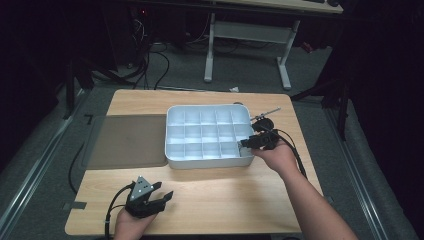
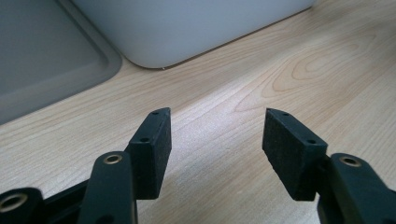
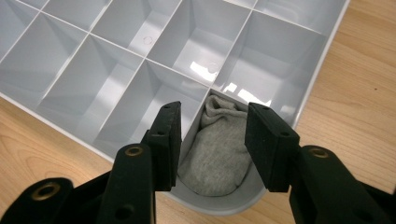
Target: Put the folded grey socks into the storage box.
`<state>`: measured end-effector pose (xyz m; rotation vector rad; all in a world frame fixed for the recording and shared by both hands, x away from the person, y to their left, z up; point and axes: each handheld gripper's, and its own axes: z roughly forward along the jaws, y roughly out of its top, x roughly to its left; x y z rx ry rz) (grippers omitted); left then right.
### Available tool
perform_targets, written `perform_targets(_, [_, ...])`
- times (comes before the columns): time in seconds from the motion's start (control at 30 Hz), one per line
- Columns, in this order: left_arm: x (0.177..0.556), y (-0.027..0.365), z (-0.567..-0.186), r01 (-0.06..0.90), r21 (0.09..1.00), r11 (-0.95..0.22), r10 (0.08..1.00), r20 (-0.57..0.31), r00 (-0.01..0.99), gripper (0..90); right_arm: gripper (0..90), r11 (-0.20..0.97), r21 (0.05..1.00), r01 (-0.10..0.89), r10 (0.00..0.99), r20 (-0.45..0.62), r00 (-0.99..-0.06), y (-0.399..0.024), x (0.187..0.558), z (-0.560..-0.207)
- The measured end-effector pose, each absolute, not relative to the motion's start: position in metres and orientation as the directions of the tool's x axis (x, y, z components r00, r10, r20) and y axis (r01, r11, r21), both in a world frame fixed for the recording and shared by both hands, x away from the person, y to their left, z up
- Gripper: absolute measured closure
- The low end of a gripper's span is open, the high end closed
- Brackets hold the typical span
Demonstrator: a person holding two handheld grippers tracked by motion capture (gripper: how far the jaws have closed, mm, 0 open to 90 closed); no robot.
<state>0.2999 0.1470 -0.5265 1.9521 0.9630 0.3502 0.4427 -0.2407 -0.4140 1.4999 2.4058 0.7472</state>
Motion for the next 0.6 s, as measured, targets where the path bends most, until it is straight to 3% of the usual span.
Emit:
perform_targets(0.07, [0.301,0.146,-0.526,0.489,0.823,-0.290,0.745,-0.127,0.655,42.4,57.0,0.374,0.553,0.744,0.880,0.042,-0.473,-0.241,0.436,-0.414])
perform_targets(0.33, [0.301,0.145,-0.525,0.483,0.827,-0.288,0.747,-0.121,0.653,41.3,52.7,0.309,0.649,0.696,0.879,0.085,-0.470,-0.253,0.405,-0.420])
perform_targets(0.6, [0.302,0.143,-0.525,0.488,0.825,-0.286,0.741,-0.133,0.658,40.6,45.8,0.318,0.750,0.580,0.864,0.022,-0.502,-0.258,0.355,-0.449])
